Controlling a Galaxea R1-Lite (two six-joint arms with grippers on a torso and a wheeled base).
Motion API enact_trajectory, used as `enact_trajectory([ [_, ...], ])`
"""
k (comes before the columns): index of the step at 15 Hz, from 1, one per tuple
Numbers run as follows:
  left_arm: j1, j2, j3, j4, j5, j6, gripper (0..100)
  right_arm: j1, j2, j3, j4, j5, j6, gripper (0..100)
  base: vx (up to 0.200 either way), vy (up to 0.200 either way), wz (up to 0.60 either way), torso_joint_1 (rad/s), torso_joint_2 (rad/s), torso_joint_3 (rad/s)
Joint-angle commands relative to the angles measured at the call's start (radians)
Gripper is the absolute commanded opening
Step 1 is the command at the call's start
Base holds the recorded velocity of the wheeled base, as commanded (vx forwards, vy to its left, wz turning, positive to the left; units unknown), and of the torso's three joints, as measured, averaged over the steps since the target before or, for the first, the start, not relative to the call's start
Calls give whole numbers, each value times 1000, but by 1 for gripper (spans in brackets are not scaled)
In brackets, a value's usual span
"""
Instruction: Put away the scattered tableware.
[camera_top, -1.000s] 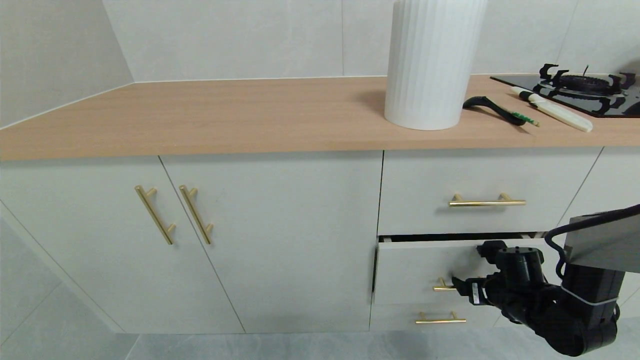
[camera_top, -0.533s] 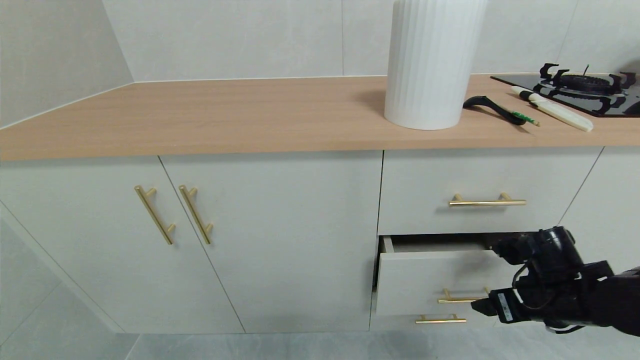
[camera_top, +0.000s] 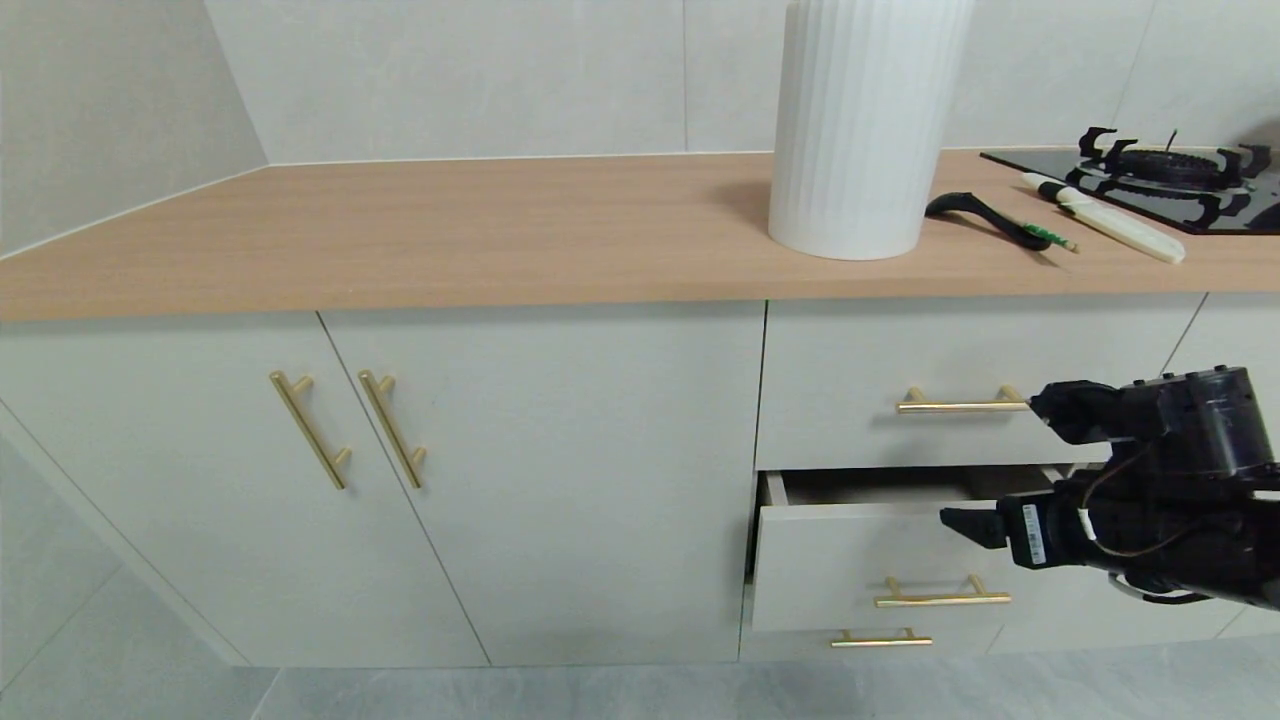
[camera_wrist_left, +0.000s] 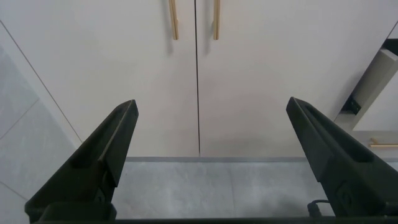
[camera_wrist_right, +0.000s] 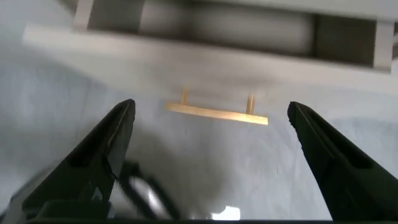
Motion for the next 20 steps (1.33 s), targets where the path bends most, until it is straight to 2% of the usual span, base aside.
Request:
enact_trajectory([
  [1, 0, 1, 0, 0, 0, 0, 100, 1, 138, 47, -114, -52, 4, 100, 0, 0, 0, 0, 0, 0],
  [6, 0, 1, 0, 0, 0, 0, 100, 1, 331, 98, -441, -124, 14, 100, 0, 0, 0, 0, 0, 0],
  [9, 0, 1, 0, 0, 0, 0, 100, 1, 357, 114, -538, -146, 14, 100, 0, 0, 0, 0, 0, 0],
  [18, 0, 1, 0, -2, 0, 0, 100, 1, 289, 133, -500, -146, 8, 100, 0, 0, 0, 0, 0, 0],
  [20, 0, 1, 0, 0, 0, 0, 100, 3, 179, 108, -309, -133, 7, 100, 0, 0, 0, 0, 0, 0],
])
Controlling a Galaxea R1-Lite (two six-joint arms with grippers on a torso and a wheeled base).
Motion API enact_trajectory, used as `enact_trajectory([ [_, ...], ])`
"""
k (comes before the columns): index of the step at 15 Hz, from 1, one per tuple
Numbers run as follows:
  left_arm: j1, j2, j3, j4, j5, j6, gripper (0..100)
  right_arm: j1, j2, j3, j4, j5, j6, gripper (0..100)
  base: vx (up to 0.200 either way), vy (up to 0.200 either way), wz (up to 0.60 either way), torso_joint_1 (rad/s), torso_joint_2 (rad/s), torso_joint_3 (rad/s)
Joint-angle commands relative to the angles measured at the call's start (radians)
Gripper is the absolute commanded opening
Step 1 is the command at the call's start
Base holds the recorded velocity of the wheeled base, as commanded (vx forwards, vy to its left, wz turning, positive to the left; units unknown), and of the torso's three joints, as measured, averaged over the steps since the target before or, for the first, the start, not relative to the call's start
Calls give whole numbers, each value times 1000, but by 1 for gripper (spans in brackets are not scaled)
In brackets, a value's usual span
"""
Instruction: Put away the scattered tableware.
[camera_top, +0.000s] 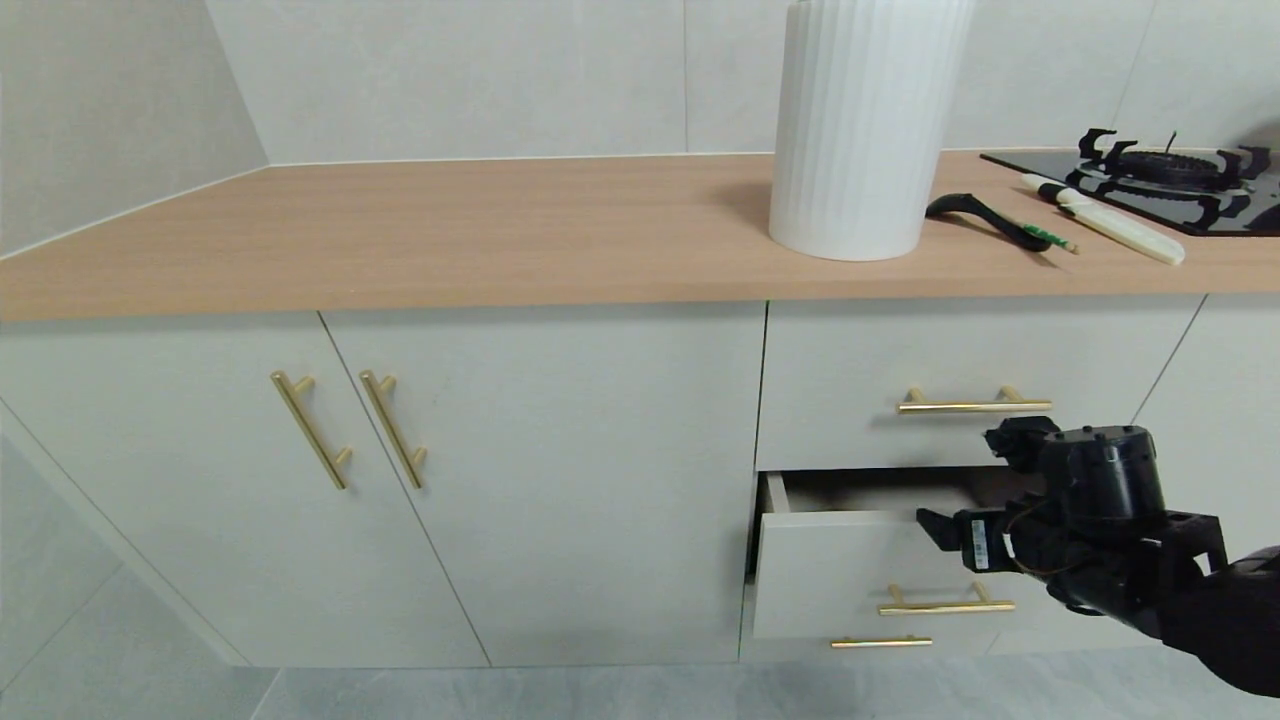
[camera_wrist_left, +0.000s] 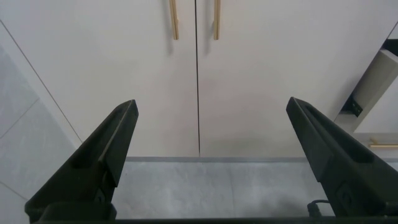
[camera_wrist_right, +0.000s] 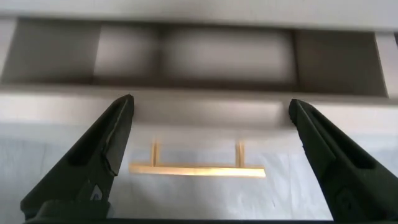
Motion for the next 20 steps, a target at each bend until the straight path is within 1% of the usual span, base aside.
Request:
enact_trajectory([
  [1, 0, 1, 0, 0, 0, 0, 100, 3, -140, -47, 196, 11, -3, 100, 0, 0, 0, 0, 0, 0],
  [2, 0, 1, 0, 0, 0, 0, 100, 5, -185, -70, 300, 16, -3, 100, 0, 0, 0, 0, 0, 0],
  [4, 0, 1, 0, 0, 0, 0, 100, 19, -292, -130, 515, 59, -1, 100, 0, 0, 0, 0, 0, 0],
  [5, 0, 1, 0, 0, 0, 0, 100, 26, -324, -138, 536, 79, 2, 100, 0, 0, 0, 0, 0, 0],
  [7, 0, 1, 0, 0, 0, 0, 100, 37, -335, -138, 487, 77, 5, 100, 0, 0, 0, 0, 0, 0],
  [8, 0, 1, 0, 0, 0, 0, 100, 37, -312, -138, 434, 77, 5, 100, 0, 0, 0, 0, 0, 0],
  [10, 0, 1, 0, 0, 0, 0, 100, 28, -188, -146, 326, 76, 3, 100, 0, 0, 0, 0, 0, 0],
  [12, 0, 1, 0, 0, 0, 0, 100, 0, -71, -176, 260, 76, 0, 100, 0, 0, 0, 0, 0, 0],
  [16, 0, 1, 0, 0, 0, 0, 100, -3, 36, -230, 230, 74, 5, 100, 0, 0, 0, 0, 0, 0],
  [20, 0, 1, 0, 0, 0, 0, 100, -13, 98, -225, 124, 54, 6, 100, 0, 0, 0, 0, 0, 0],
])
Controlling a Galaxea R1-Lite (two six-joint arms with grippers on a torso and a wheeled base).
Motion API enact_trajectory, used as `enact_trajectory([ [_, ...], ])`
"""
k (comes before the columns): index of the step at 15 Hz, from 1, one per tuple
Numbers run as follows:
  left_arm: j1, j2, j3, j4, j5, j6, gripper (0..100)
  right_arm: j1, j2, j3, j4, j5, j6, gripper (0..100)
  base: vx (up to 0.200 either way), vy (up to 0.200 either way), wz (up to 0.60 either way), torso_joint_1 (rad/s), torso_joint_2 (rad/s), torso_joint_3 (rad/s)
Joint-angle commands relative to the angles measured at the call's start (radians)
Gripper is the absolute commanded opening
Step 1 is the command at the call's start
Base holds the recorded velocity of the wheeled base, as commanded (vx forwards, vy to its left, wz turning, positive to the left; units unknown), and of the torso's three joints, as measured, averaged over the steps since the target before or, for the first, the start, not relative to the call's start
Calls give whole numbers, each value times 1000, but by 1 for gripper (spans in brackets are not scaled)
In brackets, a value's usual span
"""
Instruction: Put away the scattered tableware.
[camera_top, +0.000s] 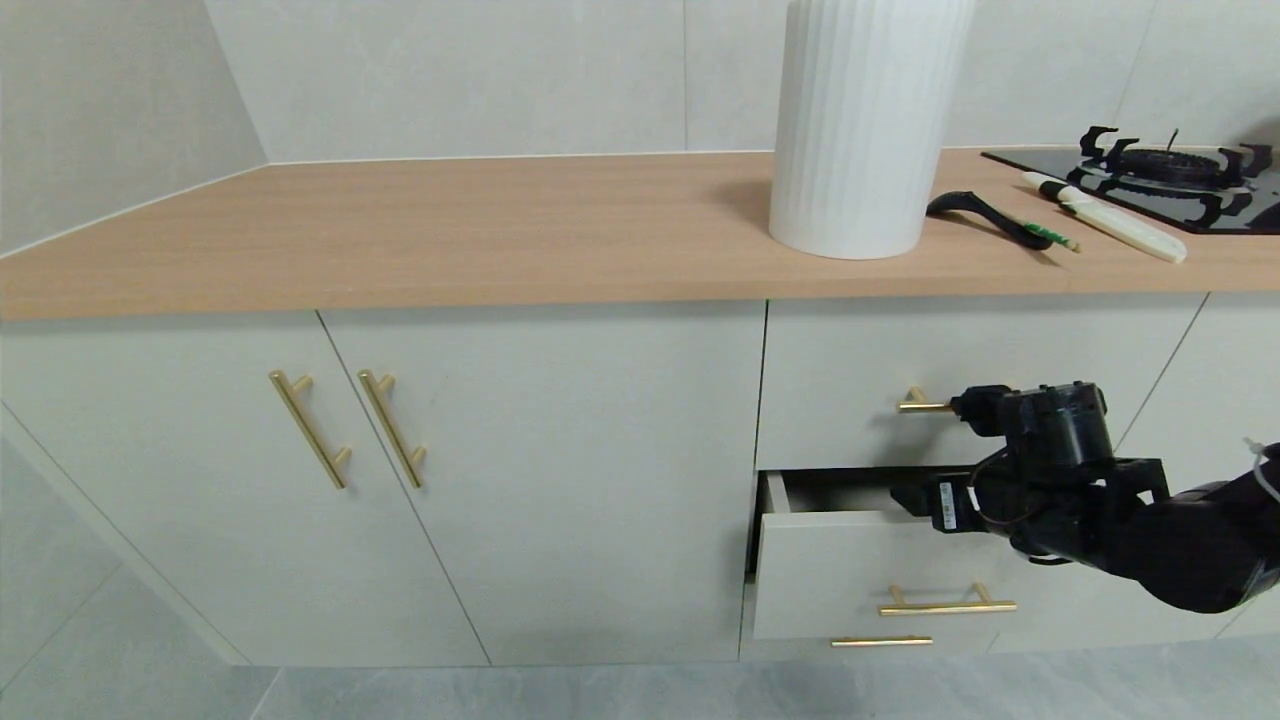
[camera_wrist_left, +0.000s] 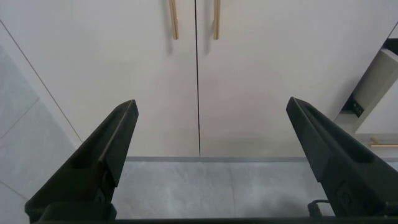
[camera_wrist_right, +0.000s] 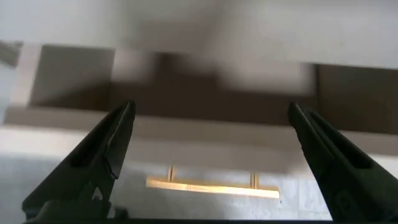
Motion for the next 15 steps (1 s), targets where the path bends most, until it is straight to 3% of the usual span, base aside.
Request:
enact_trajectory([
  [1, 0, 1, 0, 0, 1, 0, 100, -6, 50, 3, -9, -4, 1, 100, 0, 0, 0, 0, 0, 0],
  [9, 0, 1, 0, 0, 1, 0, 100, -7, -13, 24, 77, 2, -4, 100, 0, 0, 0, 0, 0, 0],
  [15, 0, 1, 0, 0, 1, 0, 100, 20, -153, -17, 412, 8, -7, 100, 0, 0, 0, 0, 0, 0],
])
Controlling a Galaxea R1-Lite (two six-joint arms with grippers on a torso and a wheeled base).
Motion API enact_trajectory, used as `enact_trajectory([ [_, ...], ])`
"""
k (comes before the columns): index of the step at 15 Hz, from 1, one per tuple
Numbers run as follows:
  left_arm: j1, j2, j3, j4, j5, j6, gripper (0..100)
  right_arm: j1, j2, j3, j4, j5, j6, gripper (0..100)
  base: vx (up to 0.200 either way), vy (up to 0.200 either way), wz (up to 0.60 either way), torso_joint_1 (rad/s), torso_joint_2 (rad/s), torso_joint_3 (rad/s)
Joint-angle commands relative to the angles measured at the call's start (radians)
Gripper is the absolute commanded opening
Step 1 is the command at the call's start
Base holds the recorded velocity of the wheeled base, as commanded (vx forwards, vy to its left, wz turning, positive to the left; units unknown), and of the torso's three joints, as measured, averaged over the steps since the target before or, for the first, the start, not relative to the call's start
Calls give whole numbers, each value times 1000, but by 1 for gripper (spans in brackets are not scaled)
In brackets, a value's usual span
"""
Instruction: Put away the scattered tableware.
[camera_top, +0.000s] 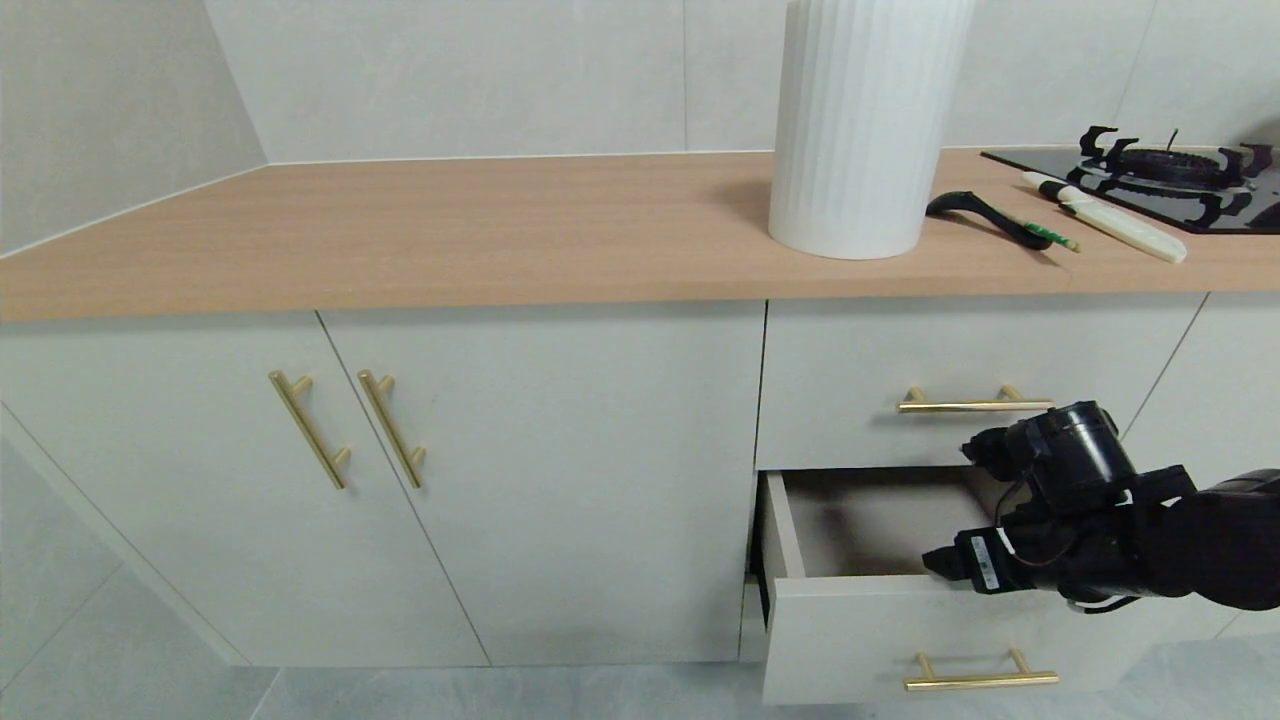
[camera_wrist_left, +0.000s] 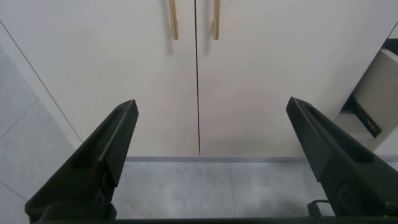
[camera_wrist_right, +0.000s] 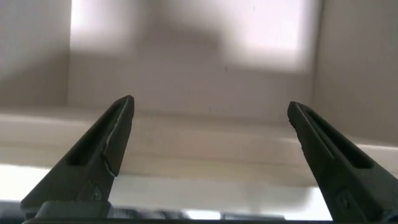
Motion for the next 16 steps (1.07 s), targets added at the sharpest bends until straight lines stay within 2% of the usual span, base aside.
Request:
enact_trajectory([
  [1, 0, 1, 0, 0, 0, 0, 100, 22, -71, -28, 84, 2, 0, 100, 0, 0, 0, 0, 0, 0],
  [4, 0, 1, 0, 0, 0, 0, 100, 62, -83, -71, 317, 27, 2, 100, 0, 0, 0, 0, 0, 0],
  [9, 0, 1, 0, 0, 0, 0, 100, 102, -80, -77, 460, 34, 2, 100, 0, 0, 0, 0, 0, 0],
  [16, 0, 1, 0, 0, 0, 0, 100, 196, -73, -72, 774, 33, -2, 100, 0, 0, 0, 0, 0, 0],
])
